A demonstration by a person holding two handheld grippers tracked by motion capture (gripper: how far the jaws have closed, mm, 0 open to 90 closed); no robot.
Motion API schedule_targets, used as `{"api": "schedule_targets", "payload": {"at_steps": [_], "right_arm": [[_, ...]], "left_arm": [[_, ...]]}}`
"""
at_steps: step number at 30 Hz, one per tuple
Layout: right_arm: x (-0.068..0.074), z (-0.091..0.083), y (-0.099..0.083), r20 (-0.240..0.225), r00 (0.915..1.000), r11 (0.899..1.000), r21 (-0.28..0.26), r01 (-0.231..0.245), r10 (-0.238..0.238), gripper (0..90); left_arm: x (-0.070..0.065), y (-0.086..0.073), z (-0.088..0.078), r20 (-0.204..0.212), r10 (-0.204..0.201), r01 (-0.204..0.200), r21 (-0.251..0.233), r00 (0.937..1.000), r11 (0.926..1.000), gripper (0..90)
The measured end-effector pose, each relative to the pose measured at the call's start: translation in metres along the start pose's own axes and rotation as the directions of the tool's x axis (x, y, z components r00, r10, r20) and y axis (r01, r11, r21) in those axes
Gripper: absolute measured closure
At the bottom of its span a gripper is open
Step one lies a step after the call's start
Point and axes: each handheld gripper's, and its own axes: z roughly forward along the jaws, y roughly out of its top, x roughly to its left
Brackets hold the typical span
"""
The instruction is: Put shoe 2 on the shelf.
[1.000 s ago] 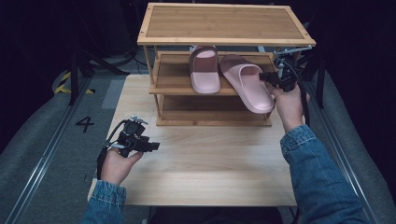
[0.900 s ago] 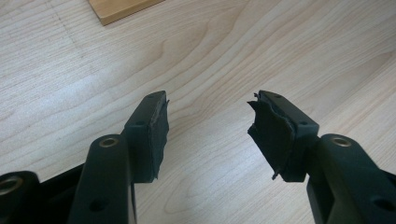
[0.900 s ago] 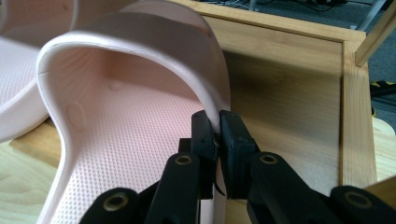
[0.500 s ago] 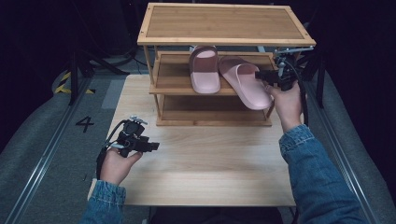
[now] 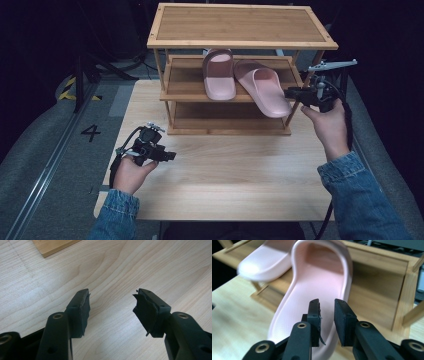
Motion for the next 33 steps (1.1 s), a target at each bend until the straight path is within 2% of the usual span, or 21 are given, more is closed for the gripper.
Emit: {"api": "schedule_targets", "payload": {"at_steps": [7, 10, 15, 22, 27, 33], "right_arm": [[0.006, -0.023, -0.012, -0.057, 0.9978, 0.997, 0.074, 0.037, -0.033, 79.6], [0.008, -0.031, -0.018, -0.067, 0.9968, 0.994, 0.099, 0.049, -0.043, 81.0], [0.01, -0.039, -0.03, -0.098, 0.9942, 0.992, 0.117, 0.055, -0.044, 83.0], [0.013, -0.029, -0.042, -0.125, 0.9904, 0.985, 0.153, 0.079, -0.06, 89.1], [0.012, -0.02, -0.041, -0.142, 0.9888, 0.983, 0.167, 0.07, -0.046, 89.9], [0.013, -0.007, -0.035, -0.166, 0.9846, 0.983, 0.165, 0.084, -0.056, 90.0]], "left_arm": [[0.0, 0.0, 0.001, 0.001, 0.005, -0.005, 0.006, 1.0, 1.0, 44.3], [0.0, 0.0, 0.001, -0.001, 0.005, -0.005, 0.01, 1.0, 0.9999, 44.3], [0.0, -0.001, 0.001, -0.005, 0.003, -0.003, 0.008, 1.0, 1.0, 44.3], [-0.002, -0.001, 0.0, -0.001, -0.001, 0.001, 0.005, 1.0, 1.0, 44.3], [0.0, -0.002, 0.0, -0.003, -0.002, 0.002, 0.004, 1.0, 1.0, 44.3], [0.002, -0.006, -0.001, -0.003, -0.015, 0.015, 0.005, 0.9999, 0.9999, 44.4]]}}
